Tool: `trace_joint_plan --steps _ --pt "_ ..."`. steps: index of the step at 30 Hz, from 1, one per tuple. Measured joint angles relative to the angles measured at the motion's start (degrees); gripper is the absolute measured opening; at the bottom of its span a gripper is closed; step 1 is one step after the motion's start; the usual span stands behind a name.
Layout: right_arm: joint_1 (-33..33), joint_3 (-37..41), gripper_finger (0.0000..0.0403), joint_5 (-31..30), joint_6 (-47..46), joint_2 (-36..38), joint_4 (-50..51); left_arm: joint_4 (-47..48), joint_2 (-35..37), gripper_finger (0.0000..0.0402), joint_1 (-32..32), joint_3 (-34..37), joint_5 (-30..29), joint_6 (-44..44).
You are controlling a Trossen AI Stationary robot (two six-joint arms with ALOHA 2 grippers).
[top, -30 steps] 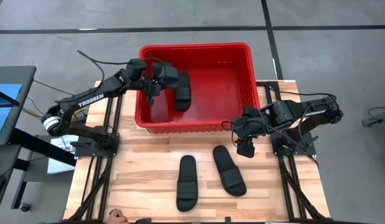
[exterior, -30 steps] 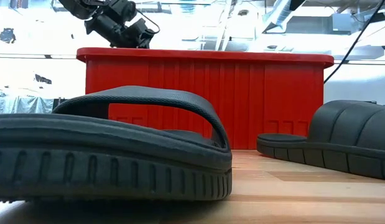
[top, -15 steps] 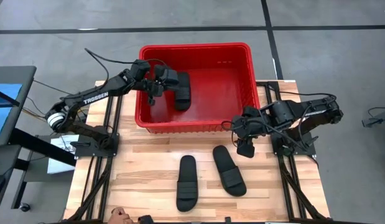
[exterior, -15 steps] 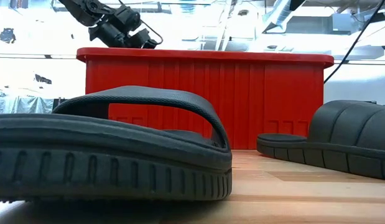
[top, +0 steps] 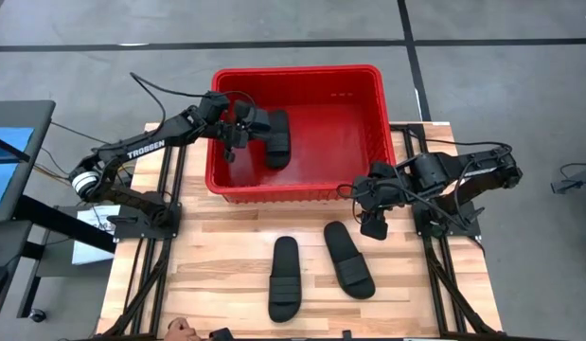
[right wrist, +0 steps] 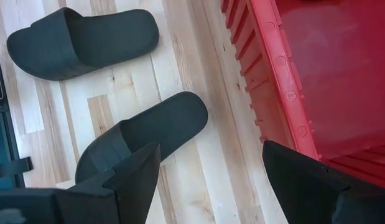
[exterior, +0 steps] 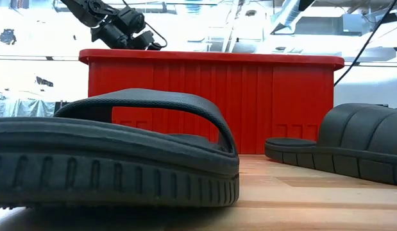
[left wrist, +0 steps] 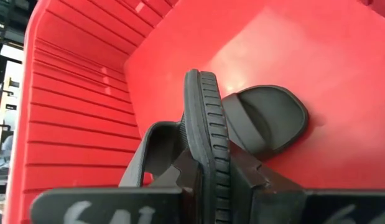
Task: Pick and place slides into bin
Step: Put the black slide into the red container
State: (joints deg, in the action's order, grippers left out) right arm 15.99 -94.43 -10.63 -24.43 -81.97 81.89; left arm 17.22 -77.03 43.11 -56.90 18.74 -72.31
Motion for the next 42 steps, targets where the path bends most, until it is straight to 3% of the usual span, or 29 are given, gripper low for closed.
trace_joint_plan --steps 14,21,42 --pt "0.00 0.00 0.0276 0.04 -0.63 0.00 0.02 2.01 0.04 0.0027 0.00 0.00 -0.02 1.28" --pt "0.01 0.00 0.0276 0.04 -0.63 0.00 0.35 1.92 0.04 0.0062 0.00 0.00 0.31 4.12" --pt "0.04 0.00 0.0276 0.09 -0.61 -0.02 1.05 0.40 0.07 0.0060 0.00 0.00 0.55 2.55"
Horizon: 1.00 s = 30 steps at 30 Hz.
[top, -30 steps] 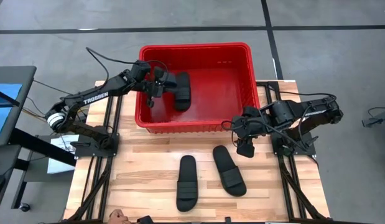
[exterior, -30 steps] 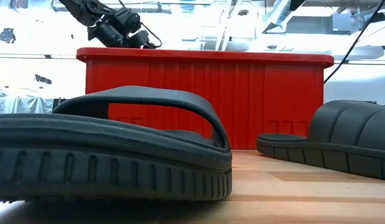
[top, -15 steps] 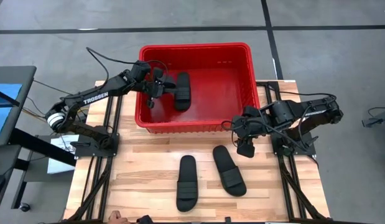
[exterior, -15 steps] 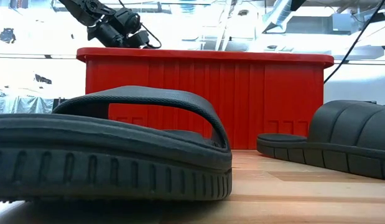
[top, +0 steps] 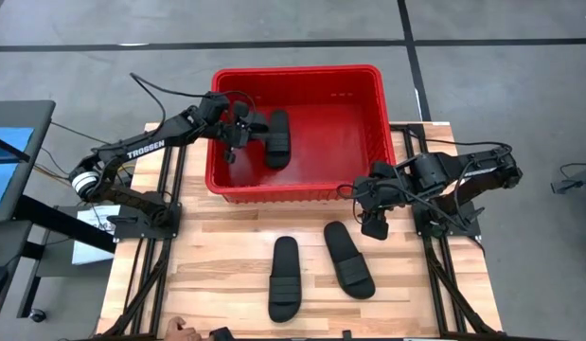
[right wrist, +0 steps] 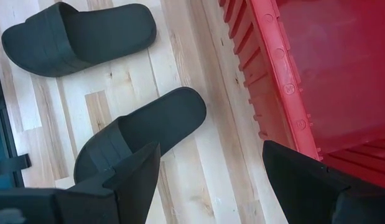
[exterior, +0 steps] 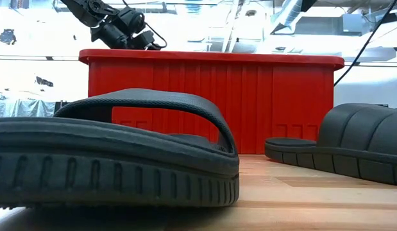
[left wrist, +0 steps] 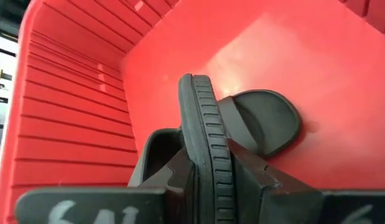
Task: Pick and place slides into bin
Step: Put the black slide into the red container
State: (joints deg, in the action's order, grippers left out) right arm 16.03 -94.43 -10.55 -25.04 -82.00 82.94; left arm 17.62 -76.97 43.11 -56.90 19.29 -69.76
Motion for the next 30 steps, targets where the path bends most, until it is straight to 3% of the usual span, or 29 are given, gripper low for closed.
trace_joint_plan --steps 18,30 --pt "0.02 0.00 0.0276 0.09 0.00 0.00 0.00 -1.72 0.02 0.0064 -0.02 0.00 -4.50 -0.53" --pt "0.02 0.00 0.0276 0.09 0.00 0.00 0.63 -1.72 0.02 0.0149 -0.04 0.00 -6.80 -4.90"
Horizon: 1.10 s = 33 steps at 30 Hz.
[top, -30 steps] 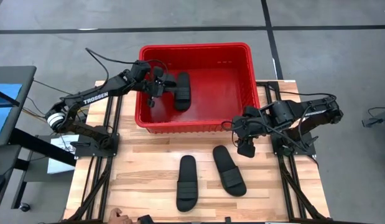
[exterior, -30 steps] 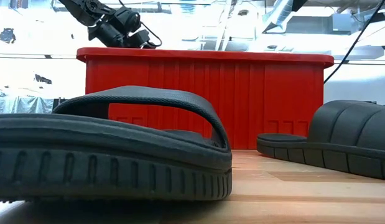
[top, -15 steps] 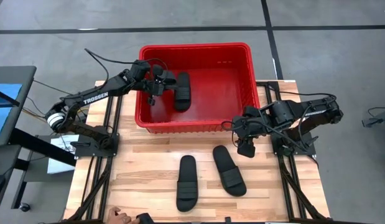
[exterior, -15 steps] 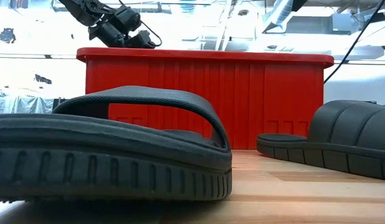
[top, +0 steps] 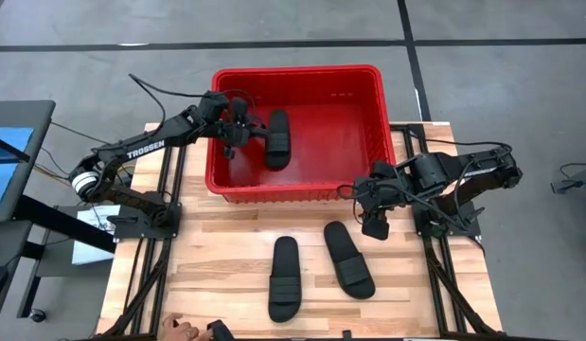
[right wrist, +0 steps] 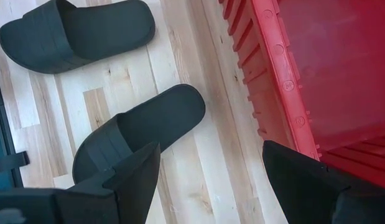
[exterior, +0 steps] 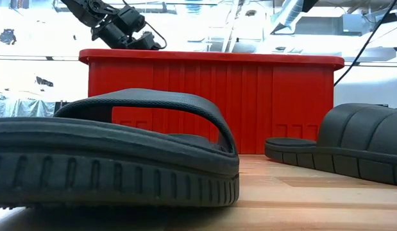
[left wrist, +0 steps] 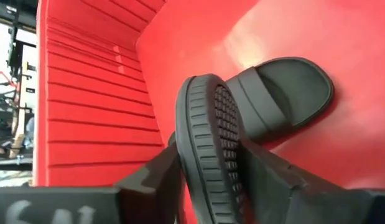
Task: Pick and place slides into bin
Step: Put the black slide into the red container
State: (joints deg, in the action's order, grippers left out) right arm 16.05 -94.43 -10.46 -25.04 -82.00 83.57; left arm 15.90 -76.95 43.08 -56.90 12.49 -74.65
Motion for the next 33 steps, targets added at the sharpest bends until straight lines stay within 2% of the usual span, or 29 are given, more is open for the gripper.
trace_joint_plan --steps 7,15,24,33 --pt "0.00 0.00 0.0276 -0.02 0.00 0.00 0.07 -0.07 0.00 0.0161 -1.93 -0.07 -5.36 -3.25" --pt "0.00 0.00 0.0276 -0.07 0.00 0.00 0.42 -0.09 0.08 0.0158 -2.69 -0.09 -8.38 -1.37" --pt "0.00 0.00 0.0276 -0.09 0.03 0.00 0.44 2.27 1.96 0.0157 -2.89 -0.09 -9.09 3.12" --pt "0.00 0.00 0.0276 -0.09 0.13 0.00 0.44 15.53 2.84 0.0157 -3.10 -7.29 -5.82 9.67"
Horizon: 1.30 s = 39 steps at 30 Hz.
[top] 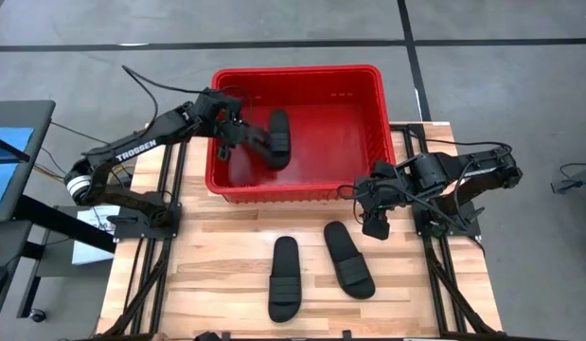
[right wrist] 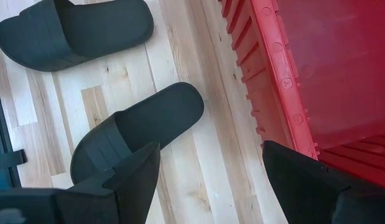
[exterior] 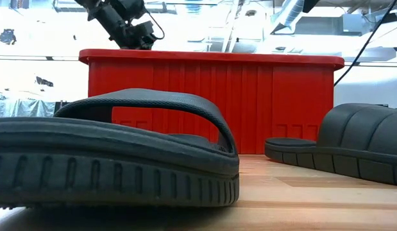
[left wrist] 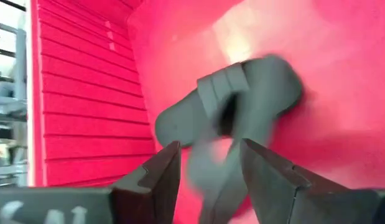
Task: Pick and place slides into bin
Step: Put the black slide into the red container
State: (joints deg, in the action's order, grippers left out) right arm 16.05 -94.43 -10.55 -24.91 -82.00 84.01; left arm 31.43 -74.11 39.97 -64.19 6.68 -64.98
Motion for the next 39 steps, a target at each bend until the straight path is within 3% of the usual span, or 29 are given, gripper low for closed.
trace_joint_plan --steps 10,17,22,30,39 --pt "0.00 0.00 0.0276 -0.02 0.00 0.00 -0.02 8.97 0.02 0.0157 -0.66 -4.06 -4.52 6.08" --pt "-0.06 0.00 0.0276 -0.60 1.43 0.00 -1.14 12.30 0.02 0.0157 -1.06 -9.45 -7.49 18.07" --pt "-0.04 0.02 0.0276 -5.71 3.93 0.00 -2.78 16.06 0.49 0.0157 -1.08 -15.50 -7.15 25.87" --pt "-0.16 0.02 0.0276 -14.67 5.42 0.00 -3.39 8.61 9.30 0.0157 -1.08 -18.24 -0.29 36.86" --pt "-2.77 0.02 0.0276 -18.16 6.16 0.00 -6.34 6.27 21.11 0.0157 -1.12 -18.24 3.37 45.90"
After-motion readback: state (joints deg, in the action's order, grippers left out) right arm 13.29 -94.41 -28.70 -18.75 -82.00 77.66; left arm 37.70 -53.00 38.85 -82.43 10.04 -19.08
